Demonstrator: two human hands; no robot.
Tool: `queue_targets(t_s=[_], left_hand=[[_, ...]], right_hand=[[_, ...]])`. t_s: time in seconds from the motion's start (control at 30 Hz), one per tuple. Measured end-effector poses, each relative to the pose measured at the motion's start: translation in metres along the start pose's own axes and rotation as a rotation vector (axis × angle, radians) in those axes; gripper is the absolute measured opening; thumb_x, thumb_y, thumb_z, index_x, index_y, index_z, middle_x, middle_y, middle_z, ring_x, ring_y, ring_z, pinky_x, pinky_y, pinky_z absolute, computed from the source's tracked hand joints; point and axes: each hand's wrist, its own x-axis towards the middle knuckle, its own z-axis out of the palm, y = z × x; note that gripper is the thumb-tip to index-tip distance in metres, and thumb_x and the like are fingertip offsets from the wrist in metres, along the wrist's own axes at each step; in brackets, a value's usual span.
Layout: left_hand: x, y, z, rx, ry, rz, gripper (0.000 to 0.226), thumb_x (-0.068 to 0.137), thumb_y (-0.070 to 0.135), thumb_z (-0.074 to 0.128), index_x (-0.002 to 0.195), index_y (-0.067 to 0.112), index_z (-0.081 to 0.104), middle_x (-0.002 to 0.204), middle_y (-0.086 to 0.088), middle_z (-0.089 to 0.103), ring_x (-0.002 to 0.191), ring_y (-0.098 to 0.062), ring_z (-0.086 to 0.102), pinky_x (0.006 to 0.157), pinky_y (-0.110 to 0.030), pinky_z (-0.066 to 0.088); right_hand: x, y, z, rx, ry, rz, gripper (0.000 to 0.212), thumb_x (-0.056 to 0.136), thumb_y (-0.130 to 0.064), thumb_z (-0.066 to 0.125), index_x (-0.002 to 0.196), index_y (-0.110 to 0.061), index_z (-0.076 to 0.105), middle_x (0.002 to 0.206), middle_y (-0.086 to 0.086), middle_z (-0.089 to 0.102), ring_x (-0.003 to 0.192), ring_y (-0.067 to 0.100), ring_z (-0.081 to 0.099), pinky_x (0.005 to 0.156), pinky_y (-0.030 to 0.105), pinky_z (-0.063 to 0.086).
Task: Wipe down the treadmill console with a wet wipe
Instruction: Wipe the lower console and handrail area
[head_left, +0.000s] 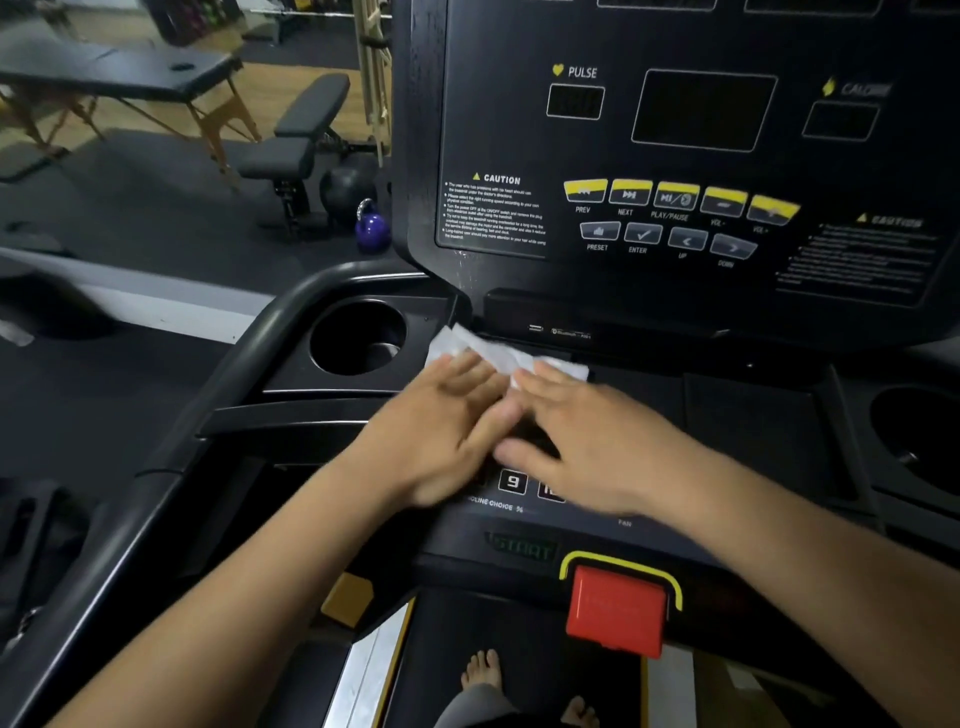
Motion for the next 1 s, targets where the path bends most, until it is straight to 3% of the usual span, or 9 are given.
queue_targets(t_s=[0.1,0.23,0.33,0.5,0.63,0.7,0.77,0.87,1.0], left_hand=[[0.022,-0.001,-0.013,-0.051,0.005,-0.014,0.072,0.096,0.057,0.007,0.143,0.02,0.048,0.149,-0.002,0.046,0.144,-0.014,0.025,0.119,-0.031,0.017],[-0.027,0.01,-0.02,0.041,-0.008,0.002,0.071,0.091,0.065,0.008,0.125,0.03,0.059,0.129,0.002,0.062,0.123,-0.016,0.051,0.099,-0.037,0.042],[-0.026,0.011,-0.024,-0.028,-0.001,0.009,0.068,0.093,0.064,0.01,0.118,0.028,0.063,0.118,0.002,0.066,0.111,-0.016,0.056,0.093,-0.038,0.044],[0.018,0.009,-0.019,0.116,0.034,-0.047,0.08,0.089,0.066,0.001,0.128,0.027,0.059,0.129,-0.003,0.063,0.122,-0.023,0.054,0.095,-0.04,0.046],[-0.026,0.018,-0.023,0.062,0.056,-0.003,0.069,0.093,0.065,0.004,0.091,0.026,0.061,0.084,0.003,0.064,0.084,-0.02,0.058,0.074,-0.039,0.046],[-0.031,0.021,-0.024,0.068,0.072,-0.046,0.07,0.091,0.067,0.003,0.102,0.029,0.062,0.089,0.003,0.064,0.089,-0.021,0.058,0.074,-0.038,0.046],[-0.017,0.026,-0.019,0.131,0.089,-0.063,0.073,0.089,0.066,0.002,0.117,0.031,0.058,0.103,0.001,0.064,0.097,-0.022,0.059,0.074,-0.035,0.045],[0.0,0.036,-0.01,0.114,0.065,-0.026,0.072,0.089,0.066,0.001,0.115,0.028,0.057,0.111,0.0,0.062,0.101,-0.023,0.06,0.074,-0.033,0.043],[-0.032,0.015,-0.004,0.047,0.056,-0.016,0.071,0.094,0.065,0.008,0.137,0.027,0.049,0.14,0.006,0.054,0.134,-0.01,0.041,0.112,-0.027,0.029]], right_hand=[[0.021,0.005,-0.004,-0.031,0.018,0.008,0.076,0.092,-0.065,0.031,0.151,-0.017,0.027,0.162,-0.001,0.013,0.148,0.01,0.003,0.116,0.027,0.01],[-0.017,-0.009,0.009,0.062,0.002,-0.073,0.089,0.083,-0.075,0.023,0.152,-0.02,0.025,0.161,-0.006,0.016,0.147,0.005,0.002,0.12,0.03,0.014],[-0.014,-0.007,0.008,0.112,0.04,-0.082,0.076,0.088,-0.067,0.032,0.149,-0.022,0.032,0.159,-0.007,0.024,0.146,0.005,0.01,0.118,0.03,0.018],[0.02,0.005,-0.006,0.101,0.136,-0.047,0.063,0.094,-0.048,0.046,0.149,-0.022,0.031,0.158,-0.005,0.028,0.144,0.005,0.017,0.117,0.024,0.017],[-0.013,0.001,0.007,0.159,0.068,-0.106,0.064,0.091,-0.061,0.038,0.144,-0.025,0.042,0.155,-0.011,0.032,0.143,0.0,0.019,0.117,0.031,0.024],[-0.02,0.001,0.005,0.154,0.032,-0.123,0.063,0.091,-0.062,0.033,0.144,-0.03,0.041,0.154,-0.015,0.032,0.141,-0.003,0.021,0.116,0.027,0.024],[-0.018,0.003,-0.006,0.143,0.017,-0.128,0.051,0.091,-0.06,0.032,0.133,-0.037,0.049,0.144,-0.021,0.044,0.131,-0.002,0.039,0.106,0.027,0.037],[-0.022,0.008,-0.015,0.137,0.008,-0.136,0.039,0.092,-0.056,0.034,0.121,-0.04,0.055,0.13,-0.027,0.052,0.116,-0.003,0.05,0.095,0.024,0.042],[-0.019,0.004,-0.001,0.099,-0.026,-0.126,0.065,0.092,-0.059,0.025,0.149,-0.03,0.03,0.155,-0.02,0.021,0.143,-0.006,0.009,0.118,0.023,0.016]])
